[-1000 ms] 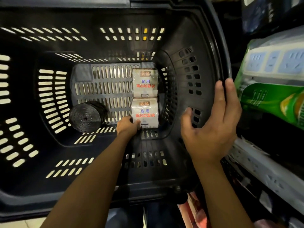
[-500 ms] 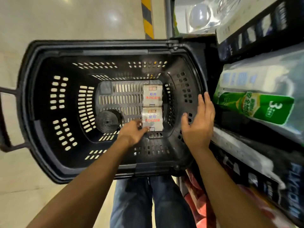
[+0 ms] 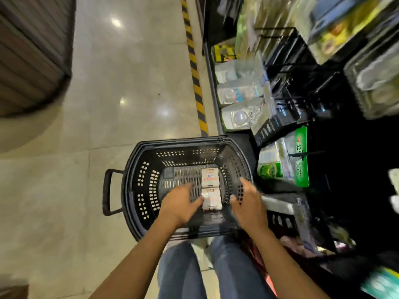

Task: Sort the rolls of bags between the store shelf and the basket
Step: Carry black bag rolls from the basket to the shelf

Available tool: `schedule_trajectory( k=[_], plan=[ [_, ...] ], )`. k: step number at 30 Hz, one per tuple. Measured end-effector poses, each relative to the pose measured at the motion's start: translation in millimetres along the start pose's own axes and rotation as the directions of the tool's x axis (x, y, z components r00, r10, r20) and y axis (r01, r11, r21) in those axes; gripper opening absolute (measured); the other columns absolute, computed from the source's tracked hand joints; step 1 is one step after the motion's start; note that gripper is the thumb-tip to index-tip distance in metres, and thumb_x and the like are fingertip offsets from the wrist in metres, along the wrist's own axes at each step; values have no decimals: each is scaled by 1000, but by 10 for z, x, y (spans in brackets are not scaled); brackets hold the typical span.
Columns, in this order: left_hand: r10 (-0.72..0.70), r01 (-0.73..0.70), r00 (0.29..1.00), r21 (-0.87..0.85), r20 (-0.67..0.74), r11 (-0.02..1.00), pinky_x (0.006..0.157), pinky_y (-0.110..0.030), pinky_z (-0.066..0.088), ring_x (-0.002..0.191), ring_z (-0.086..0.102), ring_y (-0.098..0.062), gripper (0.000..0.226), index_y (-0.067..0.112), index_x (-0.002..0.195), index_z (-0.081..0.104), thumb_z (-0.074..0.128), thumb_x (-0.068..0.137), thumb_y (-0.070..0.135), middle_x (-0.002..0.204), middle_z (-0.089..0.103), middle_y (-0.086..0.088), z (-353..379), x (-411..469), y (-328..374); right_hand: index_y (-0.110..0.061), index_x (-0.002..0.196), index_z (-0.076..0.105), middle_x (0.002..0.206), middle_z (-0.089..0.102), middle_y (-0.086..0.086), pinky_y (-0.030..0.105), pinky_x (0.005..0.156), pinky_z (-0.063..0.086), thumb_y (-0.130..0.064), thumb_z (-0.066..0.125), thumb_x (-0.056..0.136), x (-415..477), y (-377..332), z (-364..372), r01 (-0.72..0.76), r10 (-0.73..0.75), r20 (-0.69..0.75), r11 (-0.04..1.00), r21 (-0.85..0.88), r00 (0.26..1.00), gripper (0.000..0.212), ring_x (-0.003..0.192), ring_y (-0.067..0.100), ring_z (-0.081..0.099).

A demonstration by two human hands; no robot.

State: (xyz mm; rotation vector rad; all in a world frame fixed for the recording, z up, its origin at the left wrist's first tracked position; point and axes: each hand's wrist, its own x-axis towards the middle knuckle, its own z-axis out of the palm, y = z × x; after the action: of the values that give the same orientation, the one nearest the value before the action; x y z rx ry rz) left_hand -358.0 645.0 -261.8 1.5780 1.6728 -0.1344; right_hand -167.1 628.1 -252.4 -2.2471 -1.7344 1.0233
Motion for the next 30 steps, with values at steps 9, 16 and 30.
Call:
schedule_trajectory(
  k=[9, 16, 30],
  plan=[
    [426, -427, 904, 176, 47, 887, 102, -30, 37, 129, 44, -19, 59, 22, 142, 39, 46, 92, 53, 142, 46, -1, -783, -762, 411, -18, 146, 29, 145, 41, 4, 30, 107, 32, -27, 51, 95, -1229, -515, -501, -88, 106, -187, 991, 104, 977, 57, 132, 21, 38],
    [691, -730, 683, 239, 236, 640, 98, -28, 39, 124, 49, -18, 55, 19, 137, 46, 51, 91, 49, 136, 53, -3, -609, -1542, 966, -20, 145, 30, 147, 40, 2, 29, 110, 29, -32, 50, 95, -2535, -310, -385, -262, 349, -380, 928, 264, 857, 56, 134, 19, 38],
    [780, -892, 453, 215, 433, 398, 100, -29, 39, 122, 50, -20, 54, 21, 132, 52, 52, 87, 51, 134, 55, -2, 776, -2839, 2211, -12, 137, 42, 133, 49, 7, 31, 101, 34, -24, 58, 91, -4488, 933, -625, -355, 631, -620, 775, 523, 466, 51, 127, 27, 43]
  ],
)
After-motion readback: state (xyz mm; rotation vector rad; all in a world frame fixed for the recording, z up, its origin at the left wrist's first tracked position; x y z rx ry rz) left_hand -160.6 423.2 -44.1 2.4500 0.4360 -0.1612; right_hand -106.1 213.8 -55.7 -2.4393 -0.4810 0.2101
